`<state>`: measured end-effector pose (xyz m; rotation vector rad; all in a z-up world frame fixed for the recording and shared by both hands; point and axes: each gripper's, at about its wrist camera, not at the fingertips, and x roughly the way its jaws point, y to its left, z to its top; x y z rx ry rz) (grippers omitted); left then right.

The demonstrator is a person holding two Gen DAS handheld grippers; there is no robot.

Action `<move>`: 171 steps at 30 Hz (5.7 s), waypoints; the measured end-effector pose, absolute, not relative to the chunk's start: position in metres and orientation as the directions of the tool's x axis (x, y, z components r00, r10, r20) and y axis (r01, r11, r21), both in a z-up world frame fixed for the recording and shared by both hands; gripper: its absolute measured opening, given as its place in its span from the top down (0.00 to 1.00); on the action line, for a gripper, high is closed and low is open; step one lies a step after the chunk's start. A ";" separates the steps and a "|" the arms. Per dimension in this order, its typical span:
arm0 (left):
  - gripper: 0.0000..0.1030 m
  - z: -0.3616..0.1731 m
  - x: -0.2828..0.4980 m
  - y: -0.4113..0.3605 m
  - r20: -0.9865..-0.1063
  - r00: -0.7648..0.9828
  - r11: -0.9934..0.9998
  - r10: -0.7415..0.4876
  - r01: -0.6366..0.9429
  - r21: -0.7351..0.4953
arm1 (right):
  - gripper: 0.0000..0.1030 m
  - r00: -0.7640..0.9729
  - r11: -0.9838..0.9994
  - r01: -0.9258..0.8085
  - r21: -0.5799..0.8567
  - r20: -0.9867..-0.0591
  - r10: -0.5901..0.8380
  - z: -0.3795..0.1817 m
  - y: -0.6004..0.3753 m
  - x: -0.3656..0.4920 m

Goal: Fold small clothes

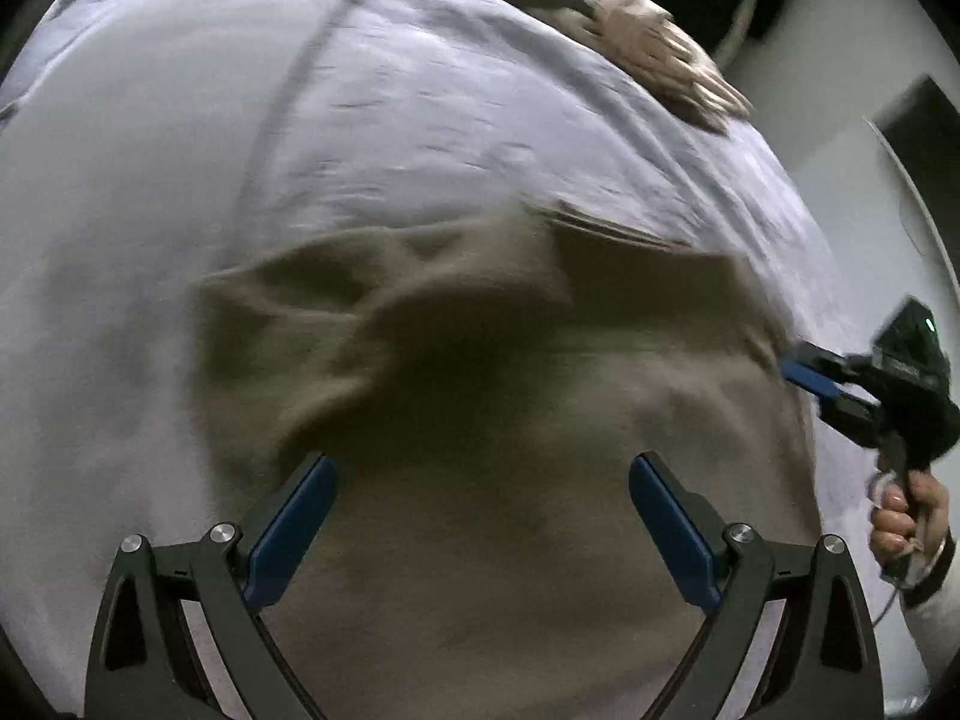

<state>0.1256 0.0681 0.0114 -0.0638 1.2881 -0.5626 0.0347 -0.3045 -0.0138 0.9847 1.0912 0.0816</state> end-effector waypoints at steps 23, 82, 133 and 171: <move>0.05 -0.008 0.193 0.125 -0.932 0.354 0.995 -0.076 0.090 -0.047 | 0.46 0.530 0.578 0.495 0.648 -0.753 0.390 0.007 -0.358 -0.030; 0.90 -0.003 0.033 0.189 -0.958 0.009 0.897 -0.288 0.351 -0.267 | 0.91 0.335 0.722 0.537 0.437 -0.896 0.293 0.017 -0.320 -0.126; 0.01 0.005 0.088 0.115 -0.961 0.266 0.987 -0.078 0.155 -0.037 | 0.69 0.348 0.763 0.461 0.452 -0.884 0.314 0.006 -0.213 -0.048; 0.01 0.003 0.043 0.165 -0.980 0.182 0.988 -0.078 0.144 -0.052 | 0.00 0.309 0.581 0.447 0.680 -0.727 0.613 -0.037 -0.091 -0.058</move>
